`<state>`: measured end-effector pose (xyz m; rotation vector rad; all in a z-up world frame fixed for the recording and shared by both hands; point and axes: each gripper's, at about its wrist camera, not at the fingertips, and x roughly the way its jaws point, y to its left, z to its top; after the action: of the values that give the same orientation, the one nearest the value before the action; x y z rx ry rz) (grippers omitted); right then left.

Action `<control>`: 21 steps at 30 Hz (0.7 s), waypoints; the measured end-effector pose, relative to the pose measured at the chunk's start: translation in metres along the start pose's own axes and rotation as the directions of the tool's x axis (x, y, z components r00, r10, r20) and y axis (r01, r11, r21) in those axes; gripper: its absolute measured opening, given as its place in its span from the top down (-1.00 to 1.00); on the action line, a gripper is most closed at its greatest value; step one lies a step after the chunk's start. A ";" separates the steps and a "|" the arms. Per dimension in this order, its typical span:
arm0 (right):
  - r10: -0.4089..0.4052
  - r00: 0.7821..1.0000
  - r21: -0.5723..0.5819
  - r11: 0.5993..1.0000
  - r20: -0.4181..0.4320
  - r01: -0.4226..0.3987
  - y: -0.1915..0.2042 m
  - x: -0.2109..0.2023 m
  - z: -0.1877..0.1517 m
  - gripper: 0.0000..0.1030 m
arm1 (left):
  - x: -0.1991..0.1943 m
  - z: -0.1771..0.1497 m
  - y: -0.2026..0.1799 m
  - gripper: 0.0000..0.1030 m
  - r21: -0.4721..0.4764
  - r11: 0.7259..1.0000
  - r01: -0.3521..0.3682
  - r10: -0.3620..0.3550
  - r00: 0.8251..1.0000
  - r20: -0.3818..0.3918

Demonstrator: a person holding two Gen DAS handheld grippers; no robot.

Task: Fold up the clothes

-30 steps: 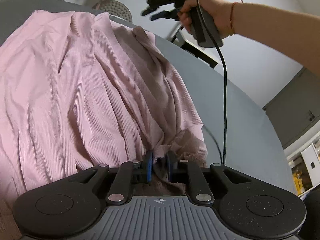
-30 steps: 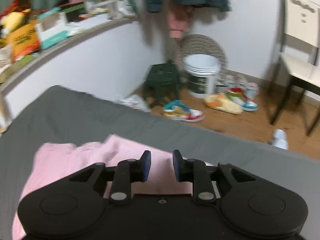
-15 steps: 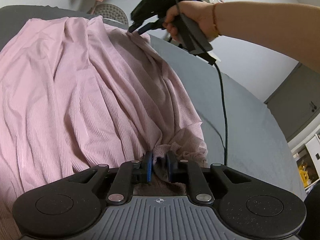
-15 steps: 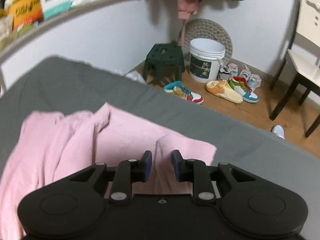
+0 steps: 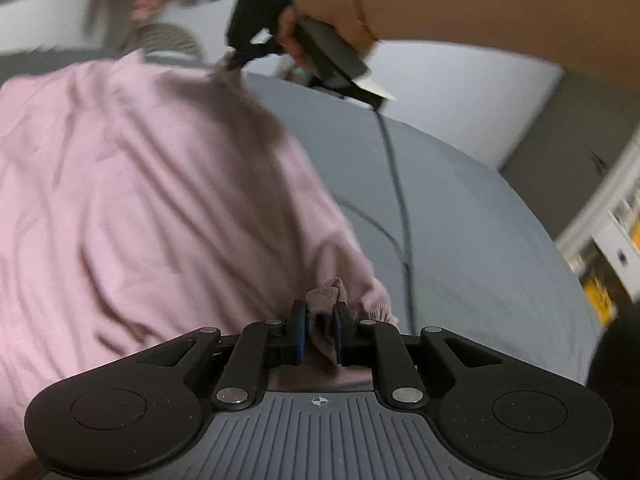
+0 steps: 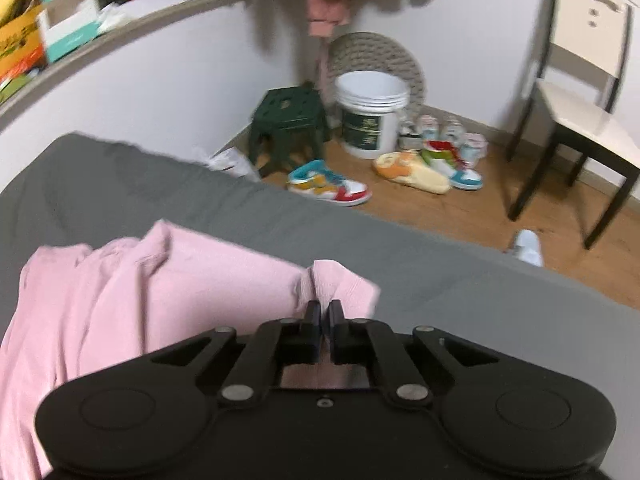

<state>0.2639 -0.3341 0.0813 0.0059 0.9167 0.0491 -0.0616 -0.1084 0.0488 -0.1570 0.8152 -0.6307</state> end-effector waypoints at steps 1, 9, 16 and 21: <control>-0.020 1.000 0.015 1.000 0.005 0.020 -0.012 -0.007 0.000 0.91 | 0.000 -0.001 -0.004 0.74 0.013 1.000 0.016 -0.016 1.000 -0.006; -0.152 0.988 0.112 0.982 -0.013 0.152 -0.087 -0.018 -0.015 0.91 | -0.004 -0.004 -0.023 0.74 0.071 0.979 0.193 -0.192 0.981 -0.012; -0.192 0.980 0.136 0.971 -0.055 0.197 -0.111 0.021 -0.035 0.91 | 0.010 0.000 -0.010 0.74 0.048 0.972 0.230 -0.226 0.970 -0.085; -0.188 0.982 0.149 0.971 -0.020 0.189 -0.130 0.016 -0.025 0.92 | 0.008 0.004 -0.008 0.74 0.067 0.952 0.300 -0.299 0.954 -0.025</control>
<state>0.2590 -0.4632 0.0502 0.0592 0.9211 -0.1969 -0.0582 -0.1201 0.0499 -0.2150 0.7889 -0.9472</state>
